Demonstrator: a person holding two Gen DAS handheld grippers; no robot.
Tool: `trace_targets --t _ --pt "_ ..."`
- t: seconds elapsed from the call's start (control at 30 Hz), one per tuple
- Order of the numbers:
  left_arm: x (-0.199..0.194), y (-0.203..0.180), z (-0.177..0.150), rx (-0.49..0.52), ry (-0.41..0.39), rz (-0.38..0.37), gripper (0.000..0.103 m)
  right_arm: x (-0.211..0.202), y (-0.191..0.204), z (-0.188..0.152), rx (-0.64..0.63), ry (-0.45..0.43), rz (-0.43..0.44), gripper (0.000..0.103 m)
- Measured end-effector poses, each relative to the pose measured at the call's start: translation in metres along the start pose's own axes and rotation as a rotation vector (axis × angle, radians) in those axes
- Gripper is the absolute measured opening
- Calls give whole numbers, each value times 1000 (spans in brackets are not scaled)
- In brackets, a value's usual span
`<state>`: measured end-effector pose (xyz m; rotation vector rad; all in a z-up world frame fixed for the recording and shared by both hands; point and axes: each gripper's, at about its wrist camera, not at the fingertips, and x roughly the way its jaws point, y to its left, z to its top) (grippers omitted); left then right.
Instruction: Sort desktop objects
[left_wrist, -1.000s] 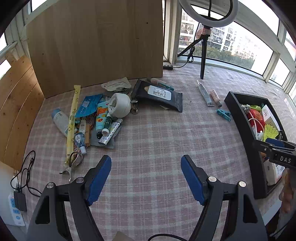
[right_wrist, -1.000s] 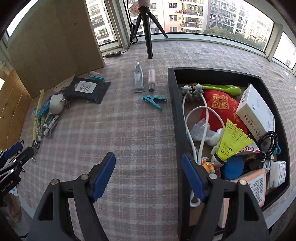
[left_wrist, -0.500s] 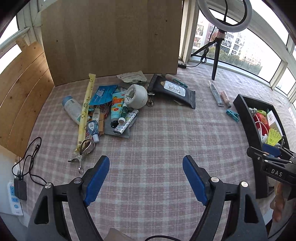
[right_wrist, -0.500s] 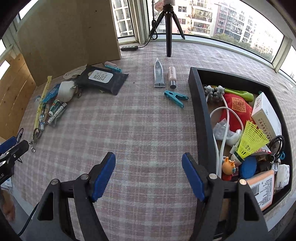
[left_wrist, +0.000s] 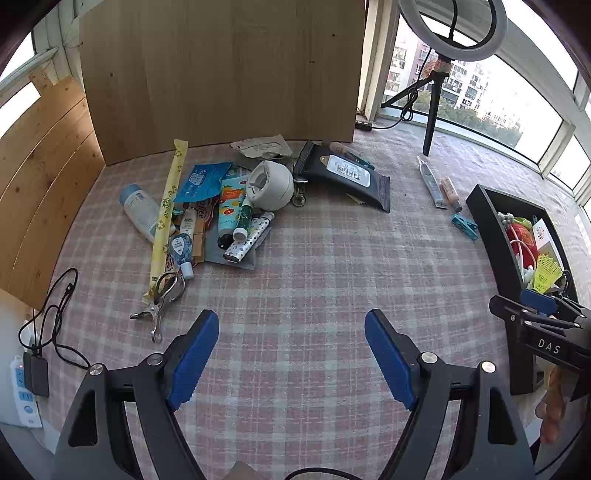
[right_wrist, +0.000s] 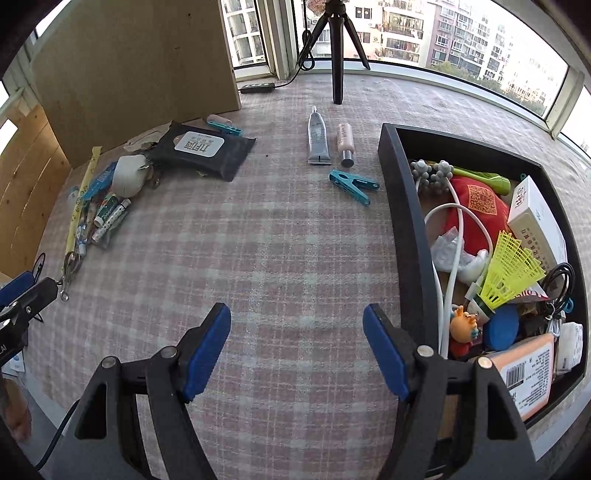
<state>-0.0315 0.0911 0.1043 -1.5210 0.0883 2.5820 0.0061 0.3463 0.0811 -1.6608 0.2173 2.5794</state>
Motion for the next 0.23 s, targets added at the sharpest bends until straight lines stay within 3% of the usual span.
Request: trace_targets --t 0.23 --pt "6 3 -3 -12 23 1 80 5 2 -1 1 16 0 73"
